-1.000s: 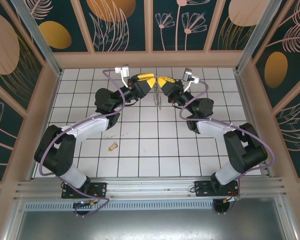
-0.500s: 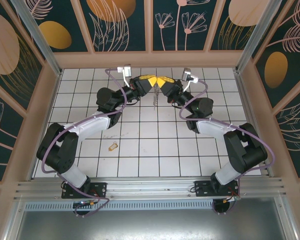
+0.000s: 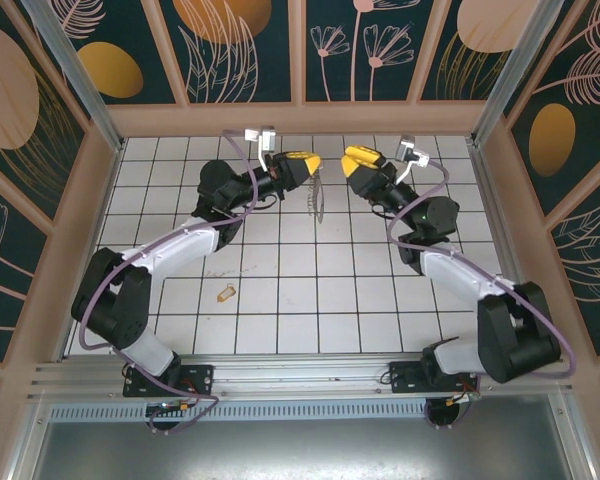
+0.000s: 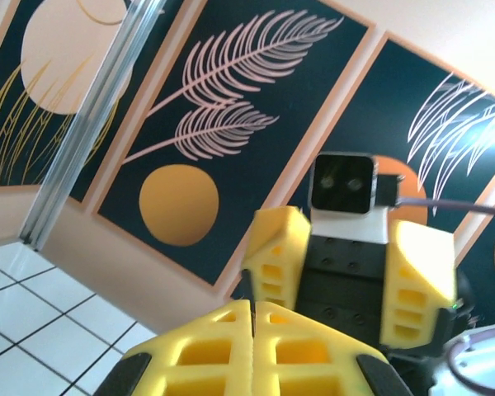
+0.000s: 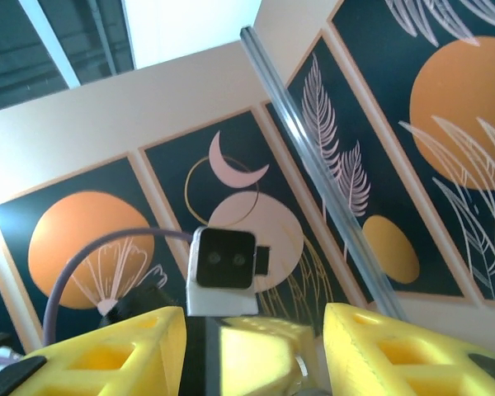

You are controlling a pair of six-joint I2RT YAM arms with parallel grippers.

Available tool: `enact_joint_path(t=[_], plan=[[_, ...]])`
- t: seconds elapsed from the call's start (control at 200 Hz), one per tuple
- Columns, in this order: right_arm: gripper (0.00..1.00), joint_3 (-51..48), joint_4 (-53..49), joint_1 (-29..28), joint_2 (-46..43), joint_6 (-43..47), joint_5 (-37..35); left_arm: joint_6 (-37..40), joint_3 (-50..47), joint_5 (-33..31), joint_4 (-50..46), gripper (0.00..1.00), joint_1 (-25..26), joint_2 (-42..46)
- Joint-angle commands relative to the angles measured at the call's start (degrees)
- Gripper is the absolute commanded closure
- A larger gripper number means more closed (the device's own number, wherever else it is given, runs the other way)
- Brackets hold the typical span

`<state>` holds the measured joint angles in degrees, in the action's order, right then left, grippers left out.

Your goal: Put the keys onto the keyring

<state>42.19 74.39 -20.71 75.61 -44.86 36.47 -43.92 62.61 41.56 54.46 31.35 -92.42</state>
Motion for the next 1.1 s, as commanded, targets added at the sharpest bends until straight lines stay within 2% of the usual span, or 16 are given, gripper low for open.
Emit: enact_joint_path(t=[0.0, 0.16, 0.315, 0.671, 1.096], plan=[[0.53, 2.23, -13.72, 0.22, -3.87, 8.63, 5.98, 11.08, 4.66, 3.33, -11.28, 1.00, 0.19, 3.42], [0.54, 4.94, -25.11, 0.47, -6.15, 16.39, 10.40, 19.83, 9.25, 6.57, -23.16, 1.00, 0.19, 3.50], [0.56, 5.79, -28.91, 0.58, -6.53, 19.58, 11.61, 21.82, 11.76, 9.83, -26.60, 1.00, 0.17, 2.91], [0.58, 4.19, -26.48, 1.54, -6.43, 18.48, 11.87, 21.89, 12.20, 11.25, -27.05, 1.00, 0.13, 3.48], [0.60, 4.66, -21.16, 1.54, -3.48, 14.92, 12.99, 18.20, 11.40, 12.42, -22.38, 1.00, 0.17, 3.23]])
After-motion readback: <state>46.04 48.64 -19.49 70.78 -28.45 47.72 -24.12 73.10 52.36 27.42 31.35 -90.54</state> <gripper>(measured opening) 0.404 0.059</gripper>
